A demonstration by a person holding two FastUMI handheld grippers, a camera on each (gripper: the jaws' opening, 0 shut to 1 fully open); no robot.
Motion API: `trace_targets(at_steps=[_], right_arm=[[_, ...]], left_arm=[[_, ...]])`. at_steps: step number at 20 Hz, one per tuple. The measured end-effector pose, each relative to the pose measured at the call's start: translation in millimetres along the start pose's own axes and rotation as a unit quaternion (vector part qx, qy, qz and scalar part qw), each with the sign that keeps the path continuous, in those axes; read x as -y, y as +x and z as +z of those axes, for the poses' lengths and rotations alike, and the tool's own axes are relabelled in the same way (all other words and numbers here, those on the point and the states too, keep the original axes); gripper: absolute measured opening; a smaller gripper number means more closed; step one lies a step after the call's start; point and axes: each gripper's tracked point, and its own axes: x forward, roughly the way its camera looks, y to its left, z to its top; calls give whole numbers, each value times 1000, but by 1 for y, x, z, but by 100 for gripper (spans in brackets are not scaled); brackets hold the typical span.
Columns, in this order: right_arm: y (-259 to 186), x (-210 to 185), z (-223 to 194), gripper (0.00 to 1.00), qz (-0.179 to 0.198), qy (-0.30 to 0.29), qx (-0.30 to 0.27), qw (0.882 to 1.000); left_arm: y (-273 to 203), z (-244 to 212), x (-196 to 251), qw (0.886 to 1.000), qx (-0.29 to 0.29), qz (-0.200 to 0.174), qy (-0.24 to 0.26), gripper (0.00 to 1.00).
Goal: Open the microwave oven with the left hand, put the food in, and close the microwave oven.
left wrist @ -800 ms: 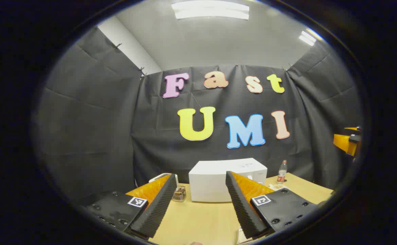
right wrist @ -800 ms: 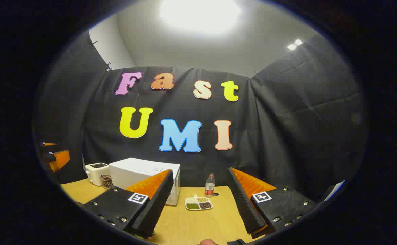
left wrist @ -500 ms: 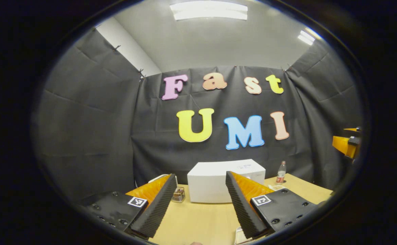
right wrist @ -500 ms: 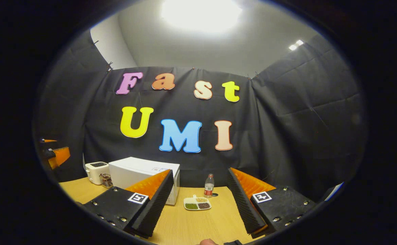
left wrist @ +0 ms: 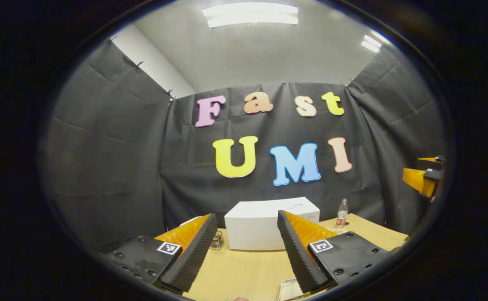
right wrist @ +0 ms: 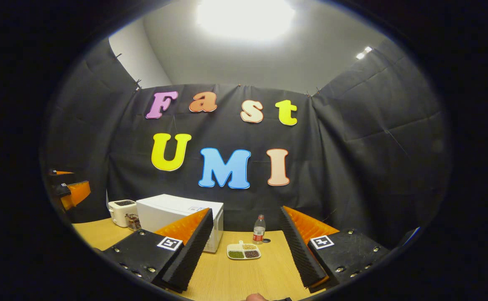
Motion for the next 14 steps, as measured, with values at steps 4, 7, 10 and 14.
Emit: trace_targets(at_steps=[4,7,10,14], right_arm=[[1,9,-3,95,13,10,-1,1000],[1,13,-7,95,20,19,-3,1000],[0,18,-9,95,21,24,-4,999],[1,23,-9,95,13,24,-3,1000]], left_arm=[[-5,0,13,1000,-1,12,-6,97],[-6,-5,26,1000,-4,16,-4,97],[0,-5,39,1000,3,12,5,97],[24,-7,51,1000,14,1,4,98]])
